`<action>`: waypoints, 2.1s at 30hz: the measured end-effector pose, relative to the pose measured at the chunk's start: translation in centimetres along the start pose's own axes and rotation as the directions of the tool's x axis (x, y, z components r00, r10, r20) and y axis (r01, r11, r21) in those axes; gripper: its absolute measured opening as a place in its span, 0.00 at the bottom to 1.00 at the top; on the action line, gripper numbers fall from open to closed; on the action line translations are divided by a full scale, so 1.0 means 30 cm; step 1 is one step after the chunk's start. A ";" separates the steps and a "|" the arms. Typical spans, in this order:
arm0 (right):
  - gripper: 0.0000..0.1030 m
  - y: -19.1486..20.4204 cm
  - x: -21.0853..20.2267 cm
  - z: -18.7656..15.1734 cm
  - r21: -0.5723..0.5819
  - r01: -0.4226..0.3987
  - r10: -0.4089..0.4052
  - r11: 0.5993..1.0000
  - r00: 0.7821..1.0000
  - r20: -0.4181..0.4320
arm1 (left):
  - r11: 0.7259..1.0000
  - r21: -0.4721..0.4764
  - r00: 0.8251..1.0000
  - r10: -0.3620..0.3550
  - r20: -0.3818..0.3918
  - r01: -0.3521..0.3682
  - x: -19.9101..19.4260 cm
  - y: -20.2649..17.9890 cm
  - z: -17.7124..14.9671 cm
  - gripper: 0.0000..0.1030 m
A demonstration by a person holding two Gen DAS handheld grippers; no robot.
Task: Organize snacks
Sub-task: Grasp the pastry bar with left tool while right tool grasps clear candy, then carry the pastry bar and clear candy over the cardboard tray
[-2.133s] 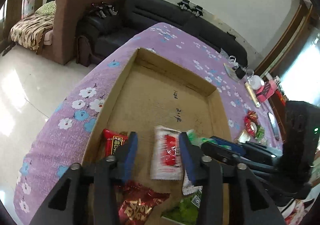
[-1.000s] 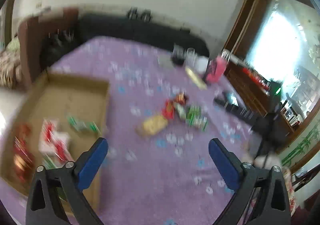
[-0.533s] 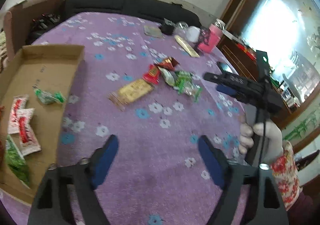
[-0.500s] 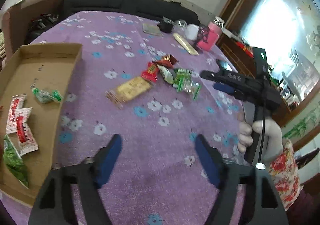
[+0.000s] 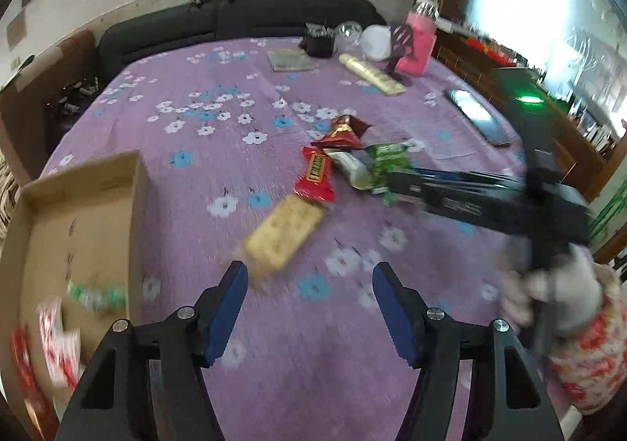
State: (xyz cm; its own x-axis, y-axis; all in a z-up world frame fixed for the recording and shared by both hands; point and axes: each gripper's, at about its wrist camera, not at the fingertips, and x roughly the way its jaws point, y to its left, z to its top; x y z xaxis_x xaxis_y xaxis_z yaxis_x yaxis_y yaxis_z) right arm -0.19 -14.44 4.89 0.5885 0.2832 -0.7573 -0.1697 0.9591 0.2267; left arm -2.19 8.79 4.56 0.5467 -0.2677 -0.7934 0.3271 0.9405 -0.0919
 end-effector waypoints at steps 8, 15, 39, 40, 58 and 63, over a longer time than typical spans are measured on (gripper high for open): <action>0.19 -0.014 -0.027 -0.014 0.008 -0.066 0.066 0.998 0.997 -0.036 | 0.996 0.078 0.995 0.045 -0.090 -0.038 0.172 0.010 0.094 0.68; 0.16 0.000 -0.031 -0.024 0.004 -0.130 0.130 0.991 0.988 -0.089 | 0.994 0.109 0.991 0.022 -0.129 -0.008 0.175 -0.036 0.055 0.34; 0.17 0.150 -0.079 -0.077 -0.140 -0.295 0.281 0.945 0.953 -0.112 | 0.995 -0.079 0.998 -0.063 -0.005 0.062 0.007 0.011 -0.056 0.34; 0.17 0.147 -0.078 -0.074 -0.133 -0.303 0.290 0.944 0.951 -0.110 | 0.993 -0.100 0.998 -0.070 0.003 0.070 -0.010 0.026 -0.061 0.34; 0.17 0.106 -0.090 -0.075 -0.003 -0.420 0.418 0.908 0.905 -0.076 | 0.905 -0.238 0.921 -0.290 0.260 0.352 -0.330 0.120 -0.144 0.34; 0.17 0.096 -0.091 -0.083 0.013 -0.415 0.414 0.910 0.907 -0.071 | 0.918 -0.264 0.933 -0.219 0.286 0.296 -0.372 0.157 -0.170 0.34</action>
State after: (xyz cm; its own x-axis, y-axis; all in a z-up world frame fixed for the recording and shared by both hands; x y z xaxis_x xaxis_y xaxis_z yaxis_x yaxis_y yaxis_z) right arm -4.26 -12.45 6.08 0.4077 0.6546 -0.6366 -0.3882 0.7553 0.5281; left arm -10.69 17.28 9.90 0.6590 -0.5153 -0.5479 0.2587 0.8393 -0.4783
